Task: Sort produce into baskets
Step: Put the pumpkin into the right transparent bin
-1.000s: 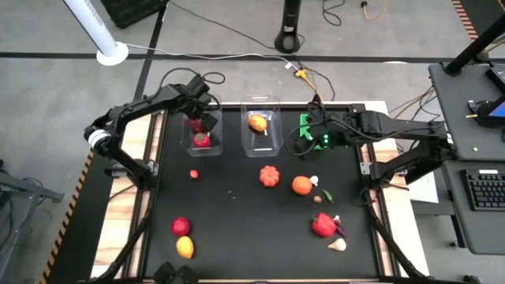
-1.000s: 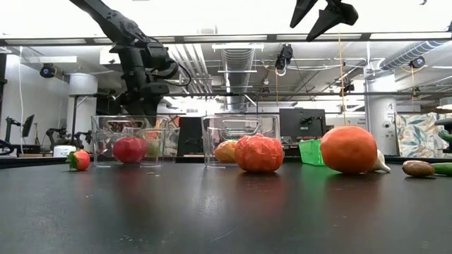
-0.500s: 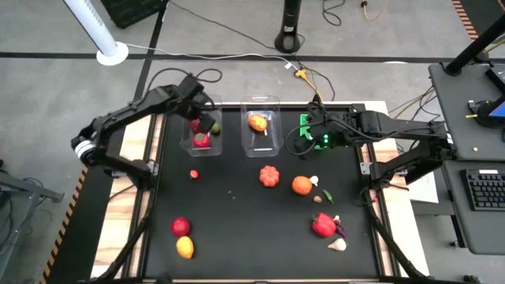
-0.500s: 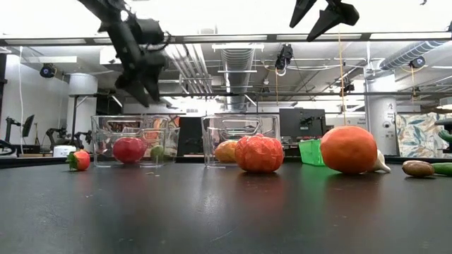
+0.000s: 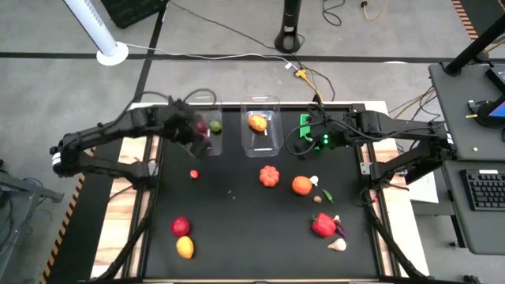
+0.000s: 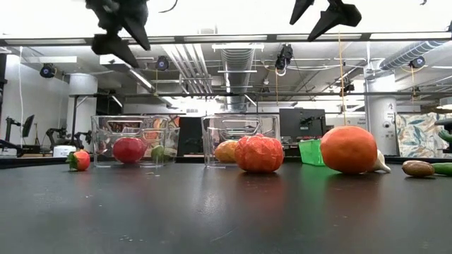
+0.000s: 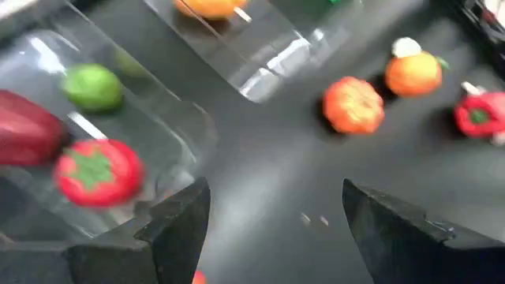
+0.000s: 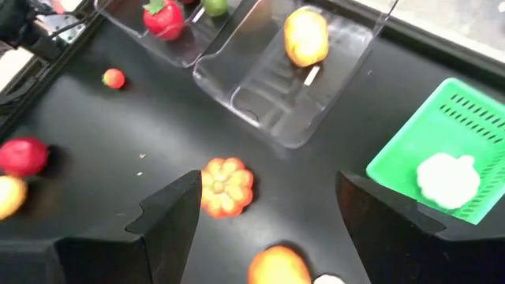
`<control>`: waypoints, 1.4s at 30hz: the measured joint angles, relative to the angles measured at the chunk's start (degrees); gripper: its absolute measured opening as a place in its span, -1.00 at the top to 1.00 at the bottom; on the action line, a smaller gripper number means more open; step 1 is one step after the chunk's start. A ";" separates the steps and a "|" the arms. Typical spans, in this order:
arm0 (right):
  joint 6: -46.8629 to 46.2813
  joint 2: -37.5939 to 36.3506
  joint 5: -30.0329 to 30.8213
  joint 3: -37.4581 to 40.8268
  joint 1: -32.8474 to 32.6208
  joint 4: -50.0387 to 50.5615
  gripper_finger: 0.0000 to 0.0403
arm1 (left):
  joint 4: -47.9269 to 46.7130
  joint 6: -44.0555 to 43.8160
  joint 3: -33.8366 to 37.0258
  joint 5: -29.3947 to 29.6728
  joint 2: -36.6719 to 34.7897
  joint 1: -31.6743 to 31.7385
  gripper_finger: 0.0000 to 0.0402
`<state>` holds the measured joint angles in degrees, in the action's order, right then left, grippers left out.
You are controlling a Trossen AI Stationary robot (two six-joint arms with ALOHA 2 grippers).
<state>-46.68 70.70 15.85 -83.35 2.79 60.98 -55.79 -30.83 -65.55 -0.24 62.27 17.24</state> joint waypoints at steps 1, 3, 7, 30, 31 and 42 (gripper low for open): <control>-0.32 0.00 -0.84 0.00 0.00 0.01 -0.40 | -0.33 -1.55 0.02 0.70 -0.25 -2.48 -0.34; -1.22 0.04 -2.76 0.00 0.00 0.03 -0.40 | -0.66 -3.56 0.02 1.79 -0.39 -7.46 -0.34; -3.26 1.12 -7.18 0.00 0.00 0.44 -0.40 | -0.60 -4.61 0.06 4.25 0.20 -17.61 -0.34; 1.79 13.96 -18.76 0.00 -0.13 21.85 -0.40 | -19.28 -43.41 0.12 12.30 2.41 -44.73 -0.34; 2.32 13.72 -18.48 0.00 -0.15 21.76 -0.40 | -19.21 -44.60 0.12 10.92 2.34 -44.93 -0.34; 4.30 13.73 -15.69 0.33 -0.13 12.06 -0.40 | -19.26 -47.79 0.12 8.06 3.09 -45.45 -0.34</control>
<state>-42.39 84.43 0.16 -83.02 2.66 73.05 -75.05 -78.62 -65.43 7.81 65.36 -28.21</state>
